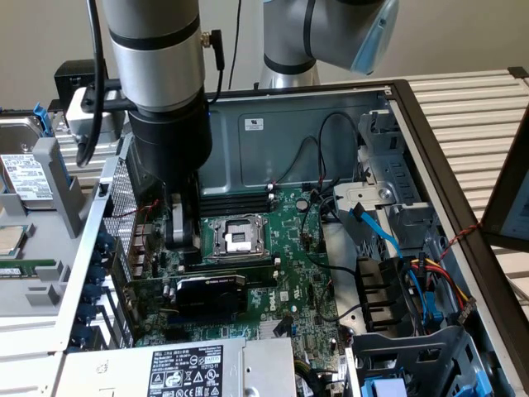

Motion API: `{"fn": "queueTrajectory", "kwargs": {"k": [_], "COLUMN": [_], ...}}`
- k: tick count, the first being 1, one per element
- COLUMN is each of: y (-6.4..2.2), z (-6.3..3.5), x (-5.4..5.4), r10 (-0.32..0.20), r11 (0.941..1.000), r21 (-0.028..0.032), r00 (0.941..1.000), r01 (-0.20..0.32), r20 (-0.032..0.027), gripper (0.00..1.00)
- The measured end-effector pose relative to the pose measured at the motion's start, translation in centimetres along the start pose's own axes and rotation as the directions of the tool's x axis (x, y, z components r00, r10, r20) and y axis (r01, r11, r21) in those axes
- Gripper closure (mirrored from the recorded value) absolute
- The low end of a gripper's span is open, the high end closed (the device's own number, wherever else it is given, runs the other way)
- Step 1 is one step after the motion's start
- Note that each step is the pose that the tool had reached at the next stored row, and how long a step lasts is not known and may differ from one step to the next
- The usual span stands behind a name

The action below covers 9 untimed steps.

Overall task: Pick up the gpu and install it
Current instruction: 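Press down on the gpu until it lock into place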

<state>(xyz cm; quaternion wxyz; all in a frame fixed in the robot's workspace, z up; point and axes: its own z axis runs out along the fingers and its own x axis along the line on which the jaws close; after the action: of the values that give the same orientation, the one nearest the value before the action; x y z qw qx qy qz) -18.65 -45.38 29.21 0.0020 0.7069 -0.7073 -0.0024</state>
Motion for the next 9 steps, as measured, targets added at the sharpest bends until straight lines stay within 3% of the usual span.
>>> {"fn": "queueTrajectory", "kwargs": {"k": [7,8,9], "y": [-1.29,-1.40,-1.48], "z": [-0.01,0.01,0.05], "x": [0.2,0.3,0.3], "r10": [0.000,0.000,0.000], "r11": [1.0000,1.0000,0.9999], "r21": [-0.0021,-0.0057,-0.0145], "r00": [1.0000,1.0000,0.9999], "r01": [0.000,0.000,0.000], "r20": [0.0052,0.0081,0.0106], "gripper": [0.89,0.89,0.89]}}
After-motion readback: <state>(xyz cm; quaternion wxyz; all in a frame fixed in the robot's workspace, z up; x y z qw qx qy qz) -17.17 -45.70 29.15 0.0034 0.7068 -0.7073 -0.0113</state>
